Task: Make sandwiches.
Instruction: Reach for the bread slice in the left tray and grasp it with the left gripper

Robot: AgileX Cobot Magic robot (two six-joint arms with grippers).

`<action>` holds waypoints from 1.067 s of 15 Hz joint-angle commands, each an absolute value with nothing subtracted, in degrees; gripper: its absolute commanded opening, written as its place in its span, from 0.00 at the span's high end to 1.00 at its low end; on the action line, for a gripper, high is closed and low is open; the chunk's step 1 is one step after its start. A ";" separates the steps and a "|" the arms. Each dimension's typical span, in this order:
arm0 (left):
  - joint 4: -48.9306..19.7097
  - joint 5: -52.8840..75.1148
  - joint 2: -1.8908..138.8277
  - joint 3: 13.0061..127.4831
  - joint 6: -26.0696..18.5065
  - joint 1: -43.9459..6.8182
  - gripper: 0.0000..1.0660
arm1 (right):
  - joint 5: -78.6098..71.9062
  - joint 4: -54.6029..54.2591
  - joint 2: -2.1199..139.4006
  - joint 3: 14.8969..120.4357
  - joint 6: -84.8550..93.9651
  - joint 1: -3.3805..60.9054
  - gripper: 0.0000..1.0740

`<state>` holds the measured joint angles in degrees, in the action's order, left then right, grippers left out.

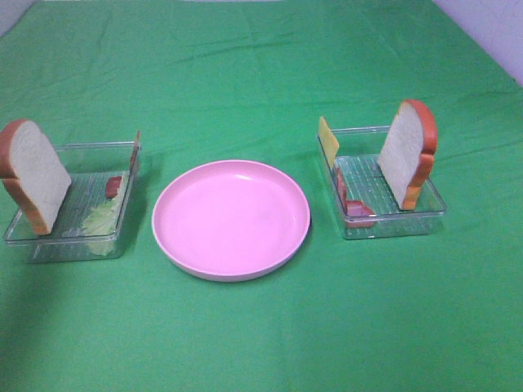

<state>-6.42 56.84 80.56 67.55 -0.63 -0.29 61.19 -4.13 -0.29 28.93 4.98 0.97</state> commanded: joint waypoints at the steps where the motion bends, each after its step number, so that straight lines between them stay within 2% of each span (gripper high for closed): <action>1: -6.30 57.12 87.43 71.96 -0.74 -0.06 0.36 | 60.68 -4.18 -1.15 28.99 5.79 0.74 0.30; 5: -4.58 57.30 102.67 80.56 -0.69 -0.06 0.36 | 60.68 -4.18 -1.15 28.99 5.79 0.74 0.30; 12: -4.70 50.53 110.58 82.39 -0.69 -1.15 0.36 | 60.68 -4.18 -1.15 28.99 5.79 0.74 0.30; 13: -4.70 49.16 111.15 82.39 -0.69 -1.15 0.38 | 60.68 -4.18 -1.15 28.99 5.79 0.74 0.30; 16: -4.76 48.24 111.84 82.39 -0.52 -1.15 0.53 | 60.68 -4.18 -1.15 28.99 5.79 0.74 0.30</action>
<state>-4.70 48.93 111.78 82.10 -0.63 -0.74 61.19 -4.13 -0.29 28.93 4.98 0.97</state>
